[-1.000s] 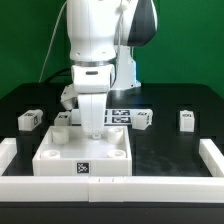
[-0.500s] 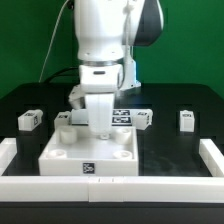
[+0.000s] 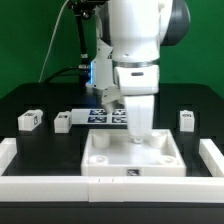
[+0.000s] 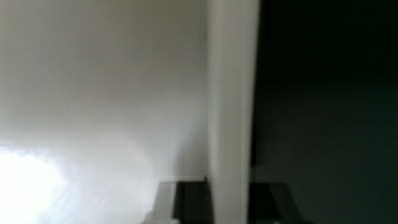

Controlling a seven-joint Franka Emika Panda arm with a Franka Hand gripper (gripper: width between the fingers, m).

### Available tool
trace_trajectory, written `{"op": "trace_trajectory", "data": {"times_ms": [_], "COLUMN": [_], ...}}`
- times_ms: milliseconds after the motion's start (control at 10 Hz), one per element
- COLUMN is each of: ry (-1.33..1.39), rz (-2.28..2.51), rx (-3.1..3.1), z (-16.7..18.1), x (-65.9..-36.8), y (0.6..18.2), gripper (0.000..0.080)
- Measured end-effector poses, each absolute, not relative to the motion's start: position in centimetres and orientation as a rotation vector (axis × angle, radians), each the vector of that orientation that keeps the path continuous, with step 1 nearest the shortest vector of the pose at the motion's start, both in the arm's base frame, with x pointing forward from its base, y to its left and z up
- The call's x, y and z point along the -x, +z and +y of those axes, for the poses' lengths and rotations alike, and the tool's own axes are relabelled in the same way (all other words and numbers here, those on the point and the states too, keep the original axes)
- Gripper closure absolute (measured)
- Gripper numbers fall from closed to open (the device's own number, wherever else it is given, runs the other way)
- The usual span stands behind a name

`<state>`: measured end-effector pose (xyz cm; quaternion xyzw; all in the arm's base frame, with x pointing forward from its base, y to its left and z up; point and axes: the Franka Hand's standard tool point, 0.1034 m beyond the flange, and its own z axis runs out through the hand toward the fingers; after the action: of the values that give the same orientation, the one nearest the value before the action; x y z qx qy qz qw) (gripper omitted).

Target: Assemble one leg

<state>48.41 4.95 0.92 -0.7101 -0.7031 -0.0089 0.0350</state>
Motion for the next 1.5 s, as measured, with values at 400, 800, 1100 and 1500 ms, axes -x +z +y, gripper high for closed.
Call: {"op": "trace_trajectory", "data": {"times_ms": [400, 800, 1100, 1500], "ry": [-0.032, 0.012, 0.012, 0.013], "rz": [-2.137, -2.075, -2.074, -2.073], "rx": [2.190, 2.233, 2.234, 2.235], "z": [7.8, 8.7, 8.7, 8.6], "x": [-50.2, -50.2, -50.2, -50.2], "y": [0.7, 1.0, 1.0, 0.9], "gripper": [0.0738, 0.0738, 0.0735, 0.0209]}}
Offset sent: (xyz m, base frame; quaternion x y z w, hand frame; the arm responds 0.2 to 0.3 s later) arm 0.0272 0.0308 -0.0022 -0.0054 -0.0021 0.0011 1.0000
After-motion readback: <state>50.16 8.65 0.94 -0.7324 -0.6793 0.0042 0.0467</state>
